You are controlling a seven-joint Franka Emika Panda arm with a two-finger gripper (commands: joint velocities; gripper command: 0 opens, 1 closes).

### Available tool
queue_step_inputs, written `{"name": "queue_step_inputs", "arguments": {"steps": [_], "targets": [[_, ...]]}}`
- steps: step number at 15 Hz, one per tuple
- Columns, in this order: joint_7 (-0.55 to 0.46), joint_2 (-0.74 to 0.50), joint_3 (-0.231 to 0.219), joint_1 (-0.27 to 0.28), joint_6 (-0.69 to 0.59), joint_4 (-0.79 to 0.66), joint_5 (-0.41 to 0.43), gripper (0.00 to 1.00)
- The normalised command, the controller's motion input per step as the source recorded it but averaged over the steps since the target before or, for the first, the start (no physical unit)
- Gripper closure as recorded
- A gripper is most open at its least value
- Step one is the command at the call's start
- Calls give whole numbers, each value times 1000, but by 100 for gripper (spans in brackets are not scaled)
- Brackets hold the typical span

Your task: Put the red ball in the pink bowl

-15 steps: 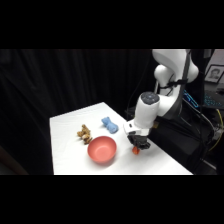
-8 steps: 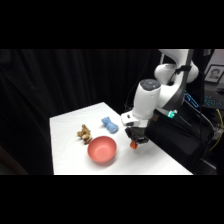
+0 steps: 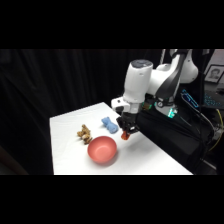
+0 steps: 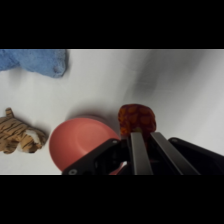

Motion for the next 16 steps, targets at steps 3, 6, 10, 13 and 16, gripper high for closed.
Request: {"name": "queue_step_inputs", "arguments": {"steps": [3, 6, 10, 13, 16], "targets": [[-303, 7, 48, -181, -233, 321, 180, 96], [-267, 157, 22, -146, -206, 411, 173, 96], [-245, 266, 6, -117, -161, 435, 182, 96], [-216, 313, 14, -86, -126, 424, 188, 96], [-204, 308, 27, -78, -100, 388, 195, 96]]}}
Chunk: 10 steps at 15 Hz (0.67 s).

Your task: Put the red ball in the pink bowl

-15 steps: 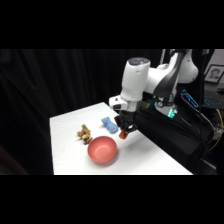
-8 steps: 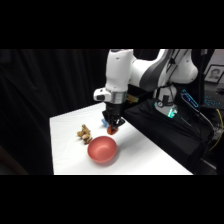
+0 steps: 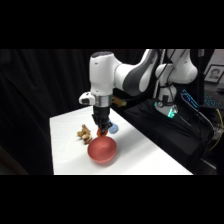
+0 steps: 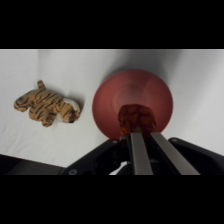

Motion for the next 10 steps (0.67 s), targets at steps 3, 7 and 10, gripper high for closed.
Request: {"name": "queue_step_inputs", "arguments": {"steps": [3, 7, 10], "targets": [[-185, 269, 32, -77, -80, 331, 178, 96], [-156, 214, 33, -63, -61, 262, 149, 96], [-130, 190, 38, -37, -32, 205, 119, 97]]}}
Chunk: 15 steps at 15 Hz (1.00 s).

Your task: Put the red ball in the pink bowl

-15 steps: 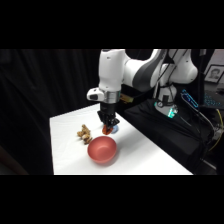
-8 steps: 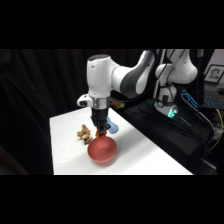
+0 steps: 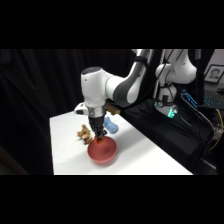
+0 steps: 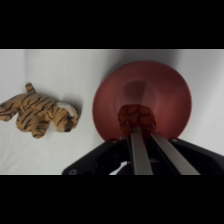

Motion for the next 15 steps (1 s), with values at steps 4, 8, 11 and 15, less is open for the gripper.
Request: {"name": "queue_step_inputs", "arguments": {"steps": [4, 8, 11, 15], "targets": [[-141, 145, 56, -47, -64, 196, 141, 59], [-178, 93, 80, -88, -103, 194, 190, 25], [-226, 52, 84, -118, -197, 186, 181, 2], [-219, -67, 52, -123, -275, 147, 157, 0]]}}
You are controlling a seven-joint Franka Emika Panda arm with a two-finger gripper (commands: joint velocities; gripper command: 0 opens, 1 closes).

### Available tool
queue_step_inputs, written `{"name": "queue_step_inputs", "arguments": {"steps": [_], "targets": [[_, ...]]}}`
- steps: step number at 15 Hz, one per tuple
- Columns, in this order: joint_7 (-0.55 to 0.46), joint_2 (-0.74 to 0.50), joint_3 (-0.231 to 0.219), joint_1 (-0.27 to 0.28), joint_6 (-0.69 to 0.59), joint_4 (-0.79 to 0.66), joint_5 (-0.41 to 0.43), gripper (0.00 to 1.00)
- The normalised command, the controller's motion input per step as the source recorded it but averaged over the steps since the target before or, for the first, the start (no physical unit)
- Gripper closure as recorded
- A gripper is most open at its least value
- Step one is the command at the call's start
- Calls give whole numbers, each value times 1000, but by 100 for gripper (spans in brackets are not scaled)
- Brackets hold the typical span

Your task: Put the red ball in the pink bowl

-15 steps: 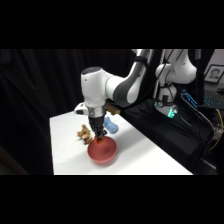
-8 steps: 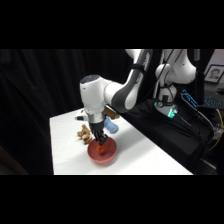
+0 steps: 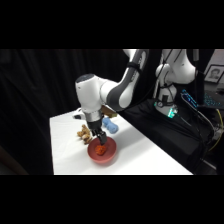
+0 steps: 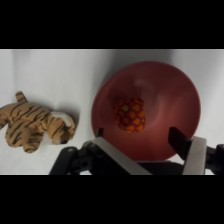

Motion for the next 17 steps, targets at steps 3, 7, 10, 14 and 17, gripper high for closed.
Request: {"name": "queue_step_inputs", "arguments": {"steps": [3, 7, 10, 14, 17], "targets": [[-189, -173, 23, -99, -318, 100, 162, 0], [-155, -223, -5, -64, -326, 88, 164, 0], [-155, -213, -23, -46, -330, 116, 169, 0], [-108, -208, -40, -13, -314, 131, 140, 0], [-91, -153, -45, -5, -268, 160, 119, 0]]}}
